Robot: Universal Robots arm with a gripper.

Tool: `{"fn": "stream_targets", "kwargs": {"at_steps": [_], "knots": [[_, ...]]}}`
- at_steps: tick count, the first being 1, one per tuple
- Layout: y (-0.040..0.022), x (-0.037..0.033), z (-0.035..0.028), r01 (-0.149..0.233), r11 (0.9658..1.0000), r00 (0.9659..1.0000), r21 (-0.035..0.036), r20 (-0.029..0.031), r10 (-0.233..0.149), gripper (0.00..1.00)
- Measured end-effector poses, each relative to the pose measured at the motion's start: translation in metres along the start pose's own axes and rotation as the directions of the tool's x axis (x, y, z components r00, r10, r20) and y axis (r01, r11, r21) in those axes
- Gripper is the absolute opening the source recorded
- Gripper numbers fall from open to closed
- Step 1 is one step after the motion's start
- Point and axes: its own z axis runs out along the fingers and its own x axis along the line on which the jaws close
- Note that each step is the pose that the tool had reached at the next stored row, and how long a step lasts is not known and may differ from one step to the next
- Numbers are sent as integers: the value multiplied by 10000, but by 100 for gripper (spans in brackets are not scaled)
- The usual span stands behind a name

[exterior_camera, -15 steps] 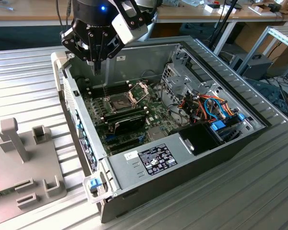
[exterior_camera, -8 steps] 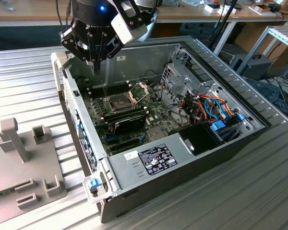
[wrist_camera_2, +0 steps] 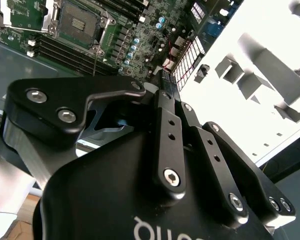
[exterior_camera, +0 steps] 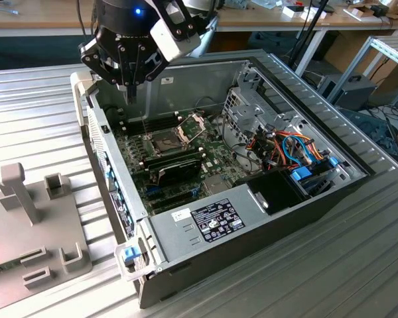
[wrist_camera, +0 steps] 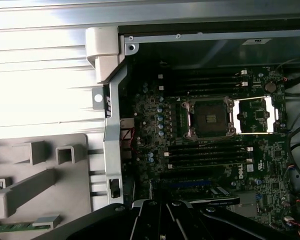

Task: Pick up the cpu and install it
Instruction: 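Reach for the cpu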

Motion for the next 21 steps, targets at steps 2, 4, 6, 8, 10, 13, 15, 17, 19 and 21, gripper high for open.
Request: {"fn": "stream_targets", "kwargs": {"at_steps": [2, 4, 6, 8, 10, 13, 15, 17, 19, 21], "knots": [[-2, 27, 0, 0, 10000, 10000, -1, 1, 0, 11], [-3, 49, -1, 0, 10000, 10000, -1, 1, 0, 11], [-5, 73, -1, 0, 10000, 10000, -1, 1, 0, 11], [-6, 90, -2, -1, 10000, 10000, -1, 1, 1, 11], [-9, 119, -3, 0, 10000, 10000, -1, 1, 0, 11], [-11, 146, -4, 0, 10000, 10000, 0, 1, 0, 11], [-12, 164, -4, 0, 10000, 10000, -1, 1, 0, 11], [-13, 179, -5, 0, 10000, 10000, -1, 1, 0, 11], [-15, 196, -5, 0, 10000, 10000, -1, 0, 0, 11], [-16, 215, -5, 0, 10000, 10000, -1, 0, 0, 11]]}}
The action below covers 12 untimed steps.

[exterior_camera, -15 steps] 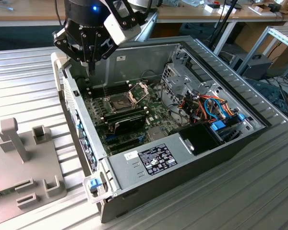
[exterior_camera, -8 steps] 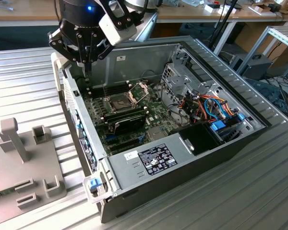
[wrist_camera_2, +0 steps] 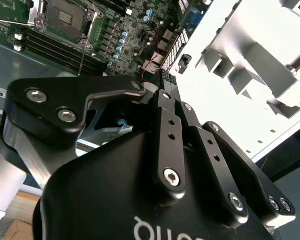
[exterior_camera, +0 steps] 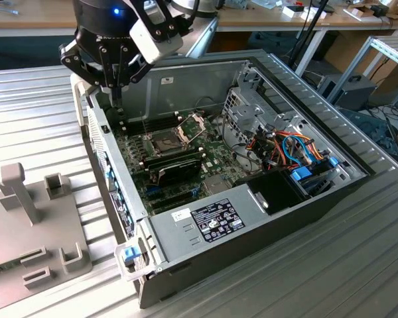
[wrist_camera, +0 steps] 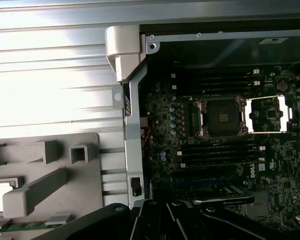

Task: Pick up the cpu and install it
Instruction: 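Reach for the cpu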

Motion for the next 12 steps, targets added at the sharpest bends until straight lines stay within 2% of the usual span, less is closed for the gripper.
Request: {"fn": "stream_targets", "kwargs": {"at_steps": [4, 12], "knots": [[-2, 28, -1, 0, 10000, 10000, 0, 0, 0, 11], [-10, 129, -4, 0, 10000, 10000, 0, 0, 0, 11]]}}
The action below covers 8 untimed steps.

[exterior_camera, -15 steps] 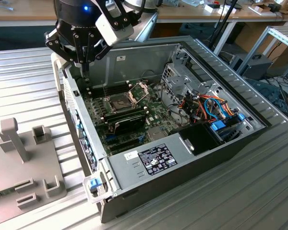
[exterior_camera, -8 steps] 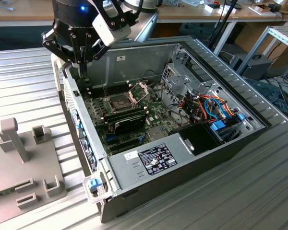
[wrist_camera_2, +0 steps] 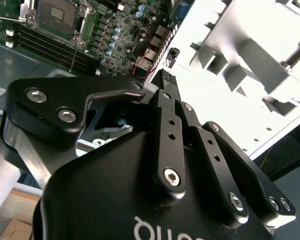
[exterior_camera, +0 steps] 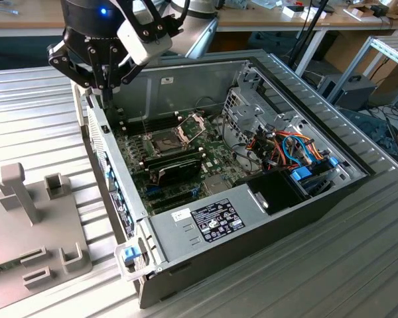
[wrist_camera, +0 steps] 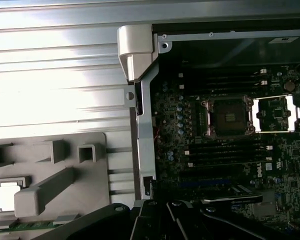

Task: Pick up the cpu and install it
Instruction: 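Reach for the cpu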

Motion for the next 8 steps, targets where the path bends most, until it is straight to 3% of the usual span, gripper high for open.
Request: {"fn": "stream_targets", "kwargs": {"at_steps": [8], "knots": [[-5, 70, -2, 0, 10000, 10000, 0, 0, 0, 11]]}}
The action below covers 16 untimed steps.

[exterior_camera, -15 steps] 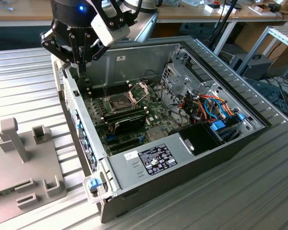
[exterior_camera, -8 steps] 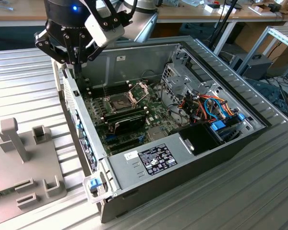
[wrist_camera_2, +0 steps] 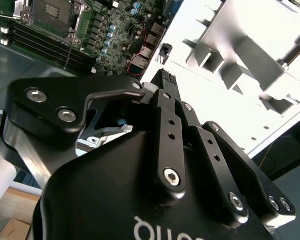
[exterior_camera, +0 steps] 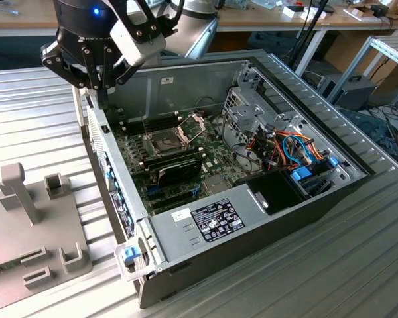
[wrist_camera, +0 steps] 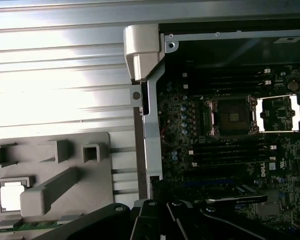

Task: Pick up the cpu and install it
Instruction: 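Reach for the cpu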

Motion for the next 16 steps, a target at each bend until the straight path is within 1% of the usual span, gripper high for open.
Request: {"fn": "stream_targets", "kwargs": {"at_steps": [11, 16], "knots": [[-7, 102, -3, 0, 10000, 10000, 0, 0, 0, 11], [-12, 163, -4, 1, 10000, 10000, 0, 0, -1, 11]]}}
